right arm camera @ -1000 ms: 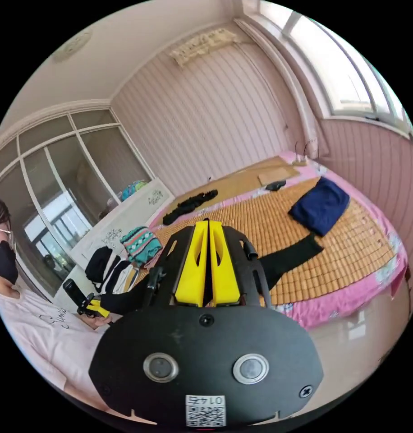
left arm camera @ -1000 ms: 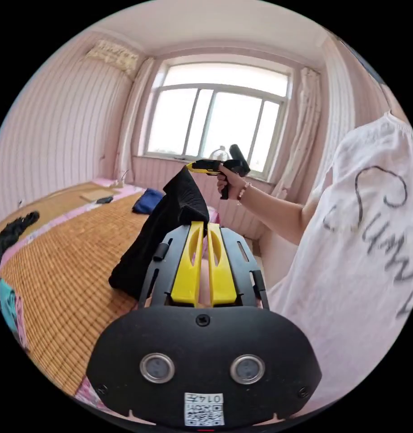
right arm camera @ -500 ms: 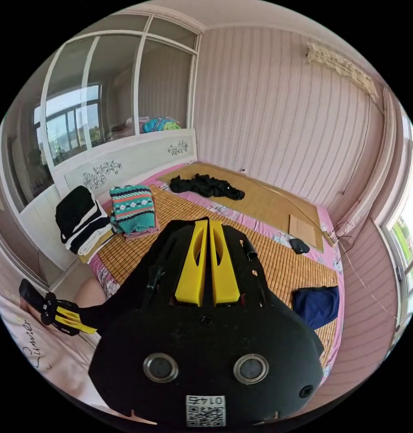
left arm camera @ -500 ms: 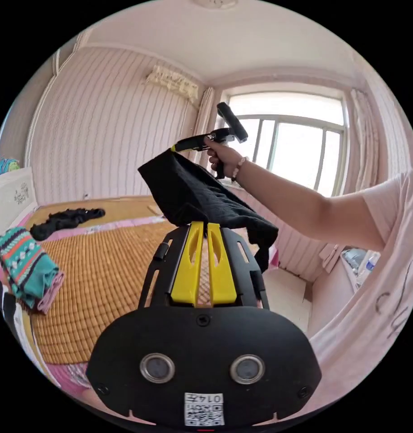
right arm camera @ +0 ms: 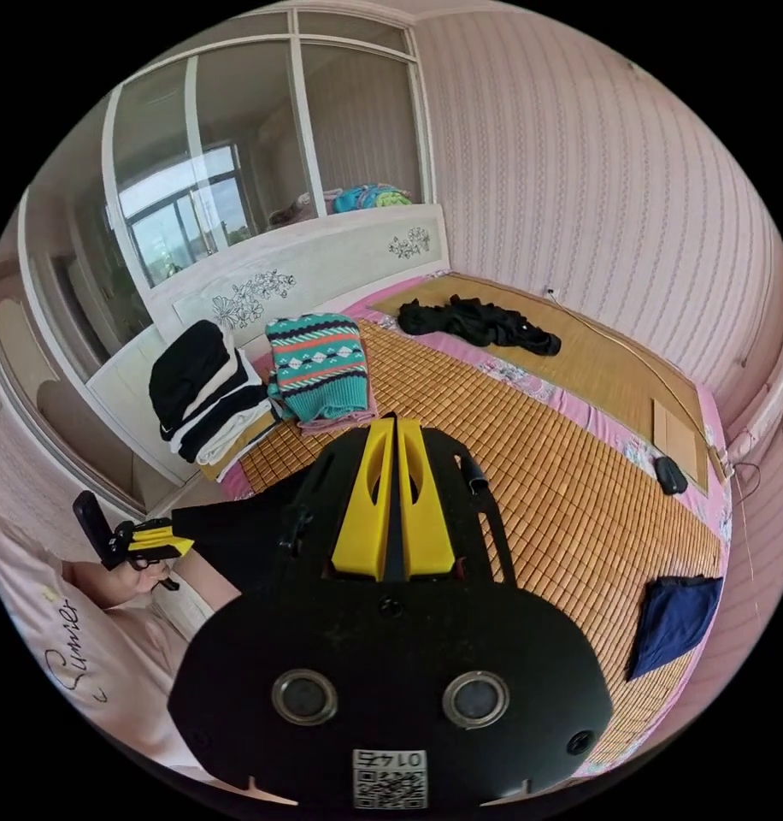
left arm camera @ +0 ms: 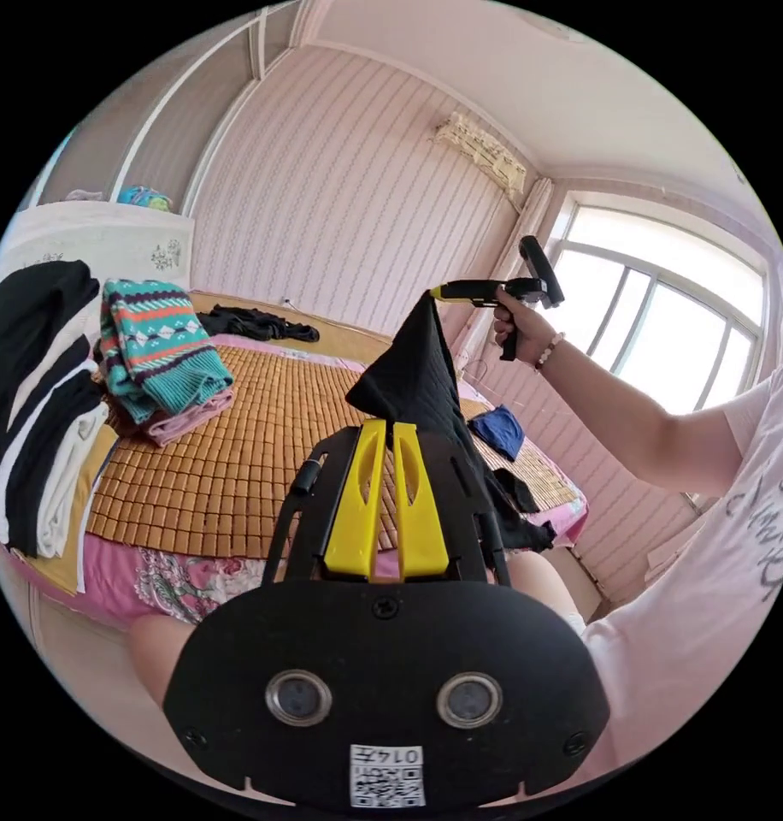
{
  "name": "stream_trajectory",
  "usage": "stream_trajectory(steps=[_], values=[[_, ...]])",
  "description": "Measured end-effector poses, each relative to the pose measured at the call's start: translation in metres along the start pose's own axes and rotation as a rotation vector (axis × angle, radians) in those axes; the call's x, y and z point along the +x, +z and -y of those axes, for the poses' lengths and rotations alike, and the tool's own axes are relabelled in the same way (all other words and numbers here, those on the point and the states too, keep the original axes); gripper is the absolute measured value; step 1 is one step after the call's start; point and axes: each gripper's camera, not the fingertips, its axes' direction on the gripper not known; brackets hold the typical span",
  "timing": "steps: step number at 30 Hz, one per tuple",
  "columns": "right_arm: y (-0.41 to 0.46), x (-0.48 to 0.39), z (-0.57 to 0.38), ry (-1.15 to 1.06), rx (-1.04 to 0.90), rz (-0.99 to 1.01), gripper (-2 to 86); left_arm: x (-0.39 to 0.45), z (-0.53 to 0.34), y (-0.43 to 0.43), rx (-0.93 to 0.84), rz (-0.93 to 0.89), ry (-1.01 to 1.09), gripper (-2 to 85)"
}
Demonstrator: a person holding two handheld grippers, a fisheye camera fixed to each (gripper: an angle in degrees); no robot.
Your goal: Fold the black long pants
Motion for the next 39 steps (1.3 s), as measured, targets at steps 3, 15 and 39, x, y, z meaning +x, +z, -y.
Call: stream_trajectory(steps=[3,15,39], values=[[0.055,-0.031,0.034,-0.06,-0.05,0.073,0.2,-0.038,0.01,-0.009,-0.006,0.184,-0.047,-0.7],[0.145,0.032,-0.178,0.07,-0.288,0.193,11.4,-0.165,-0.034,0.016,-0.359,0.64,-0.295,5.6],[-0.029,0.364,-0.495,0.746,-0.461,-0.387,13.3,-0.09,0.132,0.314,-0.585,0.476,0.198,10.8]])
